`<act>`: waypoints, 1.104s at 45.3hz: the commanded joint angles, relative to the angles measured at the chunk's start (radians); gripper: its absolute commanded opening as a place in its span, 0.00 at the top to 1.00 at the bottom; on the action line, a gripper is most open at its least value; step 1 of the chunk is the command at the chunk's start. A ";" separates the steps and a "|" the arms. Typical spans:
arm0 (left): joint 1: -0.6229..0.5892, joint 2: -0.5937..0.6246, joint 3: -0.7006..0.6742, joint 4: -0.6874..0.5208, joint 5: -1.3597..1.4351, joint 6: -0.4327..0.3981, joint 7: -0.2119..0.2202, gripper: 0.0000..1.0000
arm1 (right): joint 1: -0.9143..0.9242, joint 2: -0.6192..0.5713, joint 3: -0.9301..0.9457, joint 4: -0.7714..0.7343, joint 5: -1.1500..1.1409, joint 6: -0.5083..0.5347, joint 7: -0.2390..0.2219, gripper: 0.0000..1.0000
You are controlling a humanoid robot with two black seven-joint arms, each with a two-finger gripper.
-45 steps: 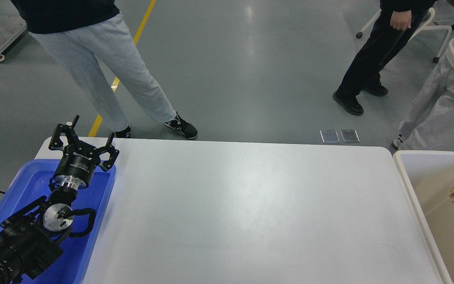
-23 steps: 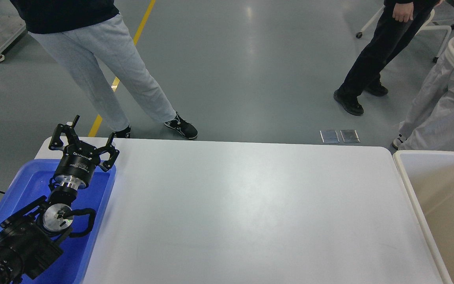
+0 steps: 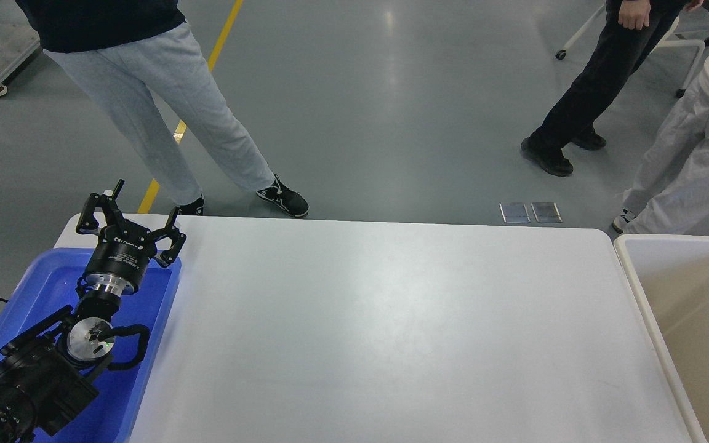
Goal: Tidy desktop
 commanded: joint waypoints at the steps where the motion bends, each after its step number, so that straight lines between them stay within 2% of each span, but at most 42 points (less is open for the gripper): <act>1: 0.000 0.000 0.000 0.000 0.000 0.000 -0.001 0.00 | -0.001 0.002 -0.010 -0.002 0.002 -0.026 0.002 0.02; 32: 0.000 0.000 0.000 0.000 0.001 0.000 0.001 0.00 | 0.023 0.015 -0.007 0.013 -0.007 -0.011 0.005 0.01; 39: 0.000 0.000 0.000 0.000 0.001 0.000 0.001 0.00 | 0.051 0.006 0.021 0.013 0.003 0.139 0.005 0.01; 45: 0.000 0.000 0.000 0.000 0.001 0.000 0.001 0.00 | 0.068 -0.012 0.102 0.021 0.003 0.202 0.006 0.01; 50: 0.000 0.000 0.000 0.000 0.001 0.000 0.001 0.00 | 0.069 -0.052 0.226 0.110 0.003 0.285 0.008 0.01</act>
